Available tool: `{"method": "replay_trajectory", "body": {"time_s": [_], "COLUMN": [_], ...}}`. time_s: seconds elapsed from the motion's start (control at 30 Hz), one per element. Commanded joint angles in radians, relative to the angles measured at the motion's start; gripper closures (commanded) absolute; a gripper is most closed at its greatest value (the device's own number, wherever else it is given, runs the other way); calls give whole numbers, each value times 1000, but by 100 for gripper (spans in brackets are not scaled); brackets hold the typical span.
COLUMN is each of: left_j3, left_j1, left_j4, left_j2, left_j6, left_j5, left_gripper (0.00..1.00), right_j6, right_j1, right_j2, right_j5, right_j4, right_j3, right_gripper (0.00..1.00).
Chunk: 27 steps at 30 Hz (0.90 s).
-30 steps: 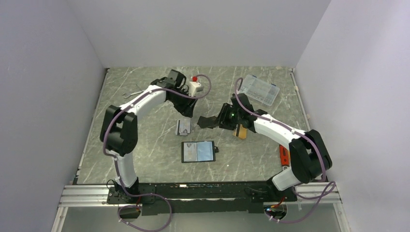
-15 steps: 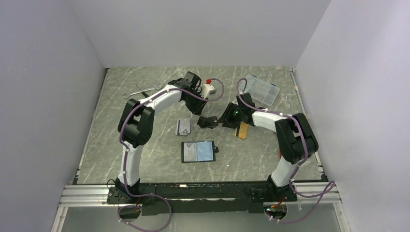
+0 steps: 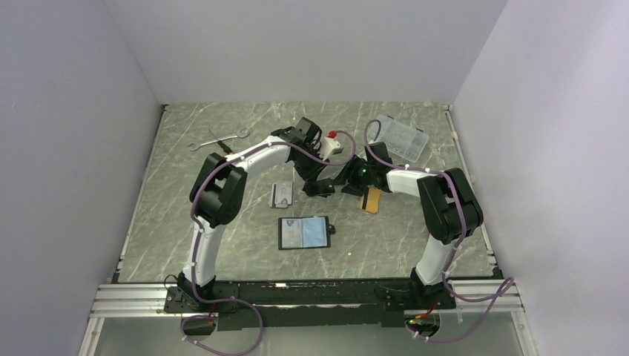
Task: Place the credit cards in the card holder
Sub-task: Pick up the credit card from the center of the board.
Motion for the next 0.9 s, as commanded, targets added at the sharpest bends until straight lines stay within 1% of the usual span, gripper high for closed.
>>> {"method": "replay_trajectory", "body": {"time_s": [0.0, 0.3, 0.43, 0.67, 0.87], "left_j3": [45, 16, -1, -18, -18], "left_j1": [2, -7, -7, -6, -4], "left_j4": [22, 25, 39, 53, 41], "left_j2": [19, 37, 33, 11, -12], "left_j6": [11, 27, 27, 24, 30], "left_j5": [-32, -88, -83, -66, -49], "left_gripper": [66, 72, 74, 80, 82], "right_j6": [13, 27, 43, 66, 75], "right_j1": [-10, -12, -12, -10, -2], "right_j2": [16, 19, 24, 32, 37], "right_j5": [-15, -8, -18, -31, -32], "right_j4": [64, 77, 102, 136, 143], "right_j3": [16, 8, -10, -33, -46], "right_gripper": [47, 50, 50, 51, 51]}}
